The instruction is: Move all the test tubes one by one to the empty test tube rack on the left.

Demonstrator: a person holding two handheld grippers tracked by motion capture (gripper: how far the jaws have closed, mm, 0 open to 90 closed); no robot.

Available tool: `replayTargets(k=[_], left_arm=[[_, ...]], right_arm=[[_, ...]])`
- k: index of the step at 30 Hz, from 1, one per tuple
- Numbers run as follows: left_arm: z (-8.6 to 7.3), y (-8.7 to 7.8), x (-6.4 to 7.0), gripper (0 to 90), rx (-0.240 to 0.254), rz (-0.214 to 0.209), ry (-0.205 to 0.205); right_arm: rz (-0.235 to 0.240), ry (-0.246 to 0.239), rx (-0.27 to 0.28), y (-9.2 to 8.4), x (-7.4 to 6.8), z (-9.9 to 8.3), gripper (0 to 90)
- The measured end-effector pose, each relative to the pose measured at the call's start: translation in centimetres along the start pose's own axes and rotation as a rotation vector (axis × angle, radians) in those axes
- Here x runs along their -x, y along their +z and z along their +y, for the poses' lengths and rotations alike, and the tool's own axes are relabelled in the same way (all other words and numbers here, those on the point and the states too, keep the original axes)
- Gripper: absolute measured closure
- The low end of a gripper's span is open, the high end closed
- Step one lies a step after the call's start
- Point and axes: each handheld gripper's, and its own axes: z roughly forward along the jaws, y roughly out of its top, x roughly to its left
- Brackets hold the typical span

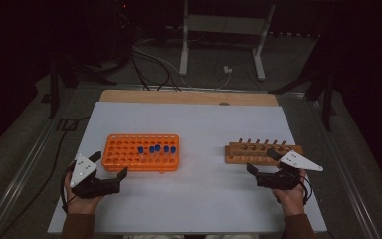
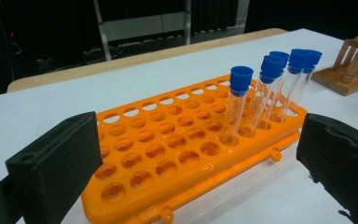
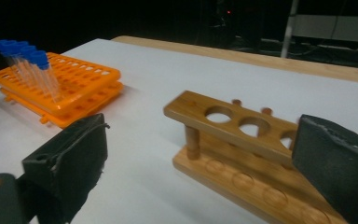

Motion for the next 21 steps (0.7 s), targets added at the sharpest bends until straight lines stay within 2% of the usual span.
replayTargets(k=[7,17,21], left_arm=[[-0.5,-0.6,-0.3,0.5,0.018,0.004,-0.009],[-0.7,-0.9,-0.4,0.5,0.033,0.014,-0.014],[-0.7,-1.0,-0.5,0.5,0.052,0.017,-0.028]], right_arm=[[-0.025,0.009,0.006,-0.9,0.5,-0.8,2.8],[-0.043,0.024,0.046,-1.7,0.8,-1.0,2.7],[-0.057,0.024,0.051,-2.0,1.1,-1.1,2.7]])
